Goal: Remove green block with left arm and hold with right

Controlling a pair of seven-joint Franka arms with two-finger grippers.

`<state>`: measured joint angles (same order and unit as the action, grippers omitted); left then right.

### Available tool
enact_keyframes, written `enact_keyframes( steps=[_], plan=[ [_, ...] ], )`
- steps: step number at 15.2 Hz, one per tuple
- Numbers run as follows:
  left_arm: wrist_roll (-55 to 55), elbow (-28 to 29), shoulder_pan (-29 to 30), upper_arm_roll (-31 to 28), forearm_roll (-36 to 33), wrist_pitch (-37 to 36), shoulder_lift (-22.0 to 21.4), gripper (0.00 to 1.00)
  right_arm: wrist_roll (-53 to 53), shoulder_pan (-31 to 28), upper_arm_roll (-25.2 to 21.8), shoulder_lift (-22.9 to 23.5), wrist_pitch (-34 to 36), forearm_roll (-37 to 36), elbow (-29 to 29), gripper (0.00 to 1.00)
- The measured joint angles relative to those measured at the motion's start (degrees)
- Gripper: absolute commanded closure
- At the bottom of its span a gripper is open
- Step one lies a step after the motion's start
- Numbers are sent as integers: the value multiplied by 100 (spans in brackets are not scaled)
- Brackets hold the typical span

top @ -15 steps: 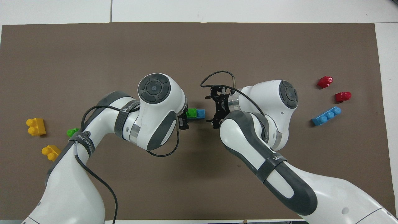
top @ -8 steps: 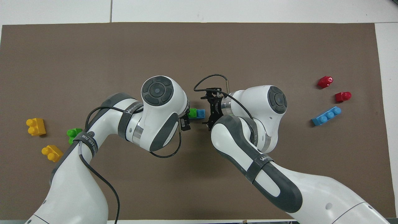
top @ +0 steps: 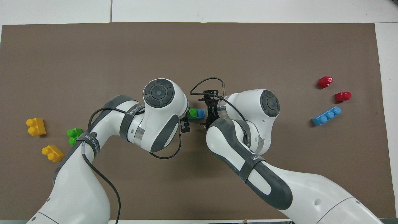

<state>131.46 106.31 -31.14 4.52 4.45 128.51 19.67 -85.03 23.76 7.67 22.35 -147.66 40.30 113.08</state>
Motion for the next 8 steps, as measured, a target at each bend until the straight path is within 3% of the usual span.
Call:
enact_keyframes(
  steps=[8],
  plan=[
    [1,9,-2,0,-3,0,0,0,0,44,0,149,-365,0,130,9]
  ],
)
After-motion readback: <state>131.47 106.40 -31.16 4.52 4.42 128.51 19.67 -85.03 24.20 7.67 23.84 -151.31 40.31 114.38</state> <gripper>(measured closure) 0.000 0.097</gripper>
